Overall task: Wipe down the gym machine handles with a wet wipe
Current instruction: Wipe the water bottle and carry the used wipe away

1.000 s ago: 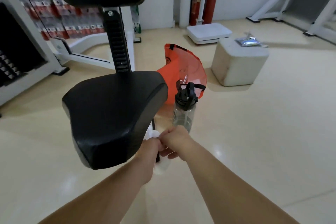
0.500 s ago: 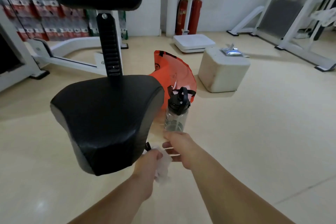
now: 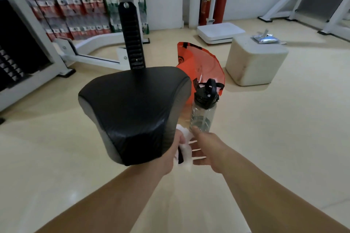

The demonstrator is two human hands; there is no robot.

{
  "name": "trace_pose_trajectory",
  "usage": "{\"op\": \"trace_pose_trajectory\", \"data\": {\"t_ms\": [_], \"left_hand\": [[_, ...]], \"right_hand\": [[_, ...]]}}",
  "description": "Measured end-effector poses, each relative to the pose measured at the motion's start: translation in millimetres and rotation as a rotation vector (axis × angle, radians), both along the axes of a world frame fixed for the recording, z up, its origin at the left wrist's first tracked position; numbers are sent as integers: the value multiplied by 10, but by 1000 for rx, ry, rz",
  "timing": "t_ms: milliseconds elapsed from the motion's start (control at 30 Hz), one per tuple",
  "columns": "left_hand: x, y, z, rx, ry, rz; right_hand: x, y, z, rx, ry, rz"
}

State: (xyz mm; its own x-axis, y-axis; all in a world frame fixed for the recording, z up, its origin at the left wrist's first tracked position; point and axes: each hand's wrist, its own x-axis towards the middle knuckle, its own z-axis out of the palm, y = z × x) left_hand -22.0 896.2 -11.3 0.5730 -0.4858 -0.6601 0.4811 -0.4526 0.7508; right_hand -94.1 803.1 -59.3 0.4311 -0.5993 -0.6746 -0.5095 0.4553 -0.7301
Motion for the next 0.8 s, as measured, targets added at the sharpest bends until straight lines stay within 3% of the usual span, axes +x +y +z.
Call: {"op": "trace_pose_trajectory", "data": {"t_ms": [233,300,433,633,733,800], "left_hand": [[-303,191,-63,4,-264,-285],[-183,182,-184,109,-395,-310],[-77,195,-390,126,-502,-286],[-171,-127,-278,77,-271,37],[-125,-138,-181,-27,-95,46],[-42,-106,-156,-83,119,-4]], "right_hand": [[-1,6,-6,40,-5,-34],[17,7,-19,62,-23,-65],[55,43,-68,47,-30,-92],[71,86,-90,-31,-12,-133],[25,77,-84,-72,57,-146],[-20,68,-64,-75,85,-156]]}}
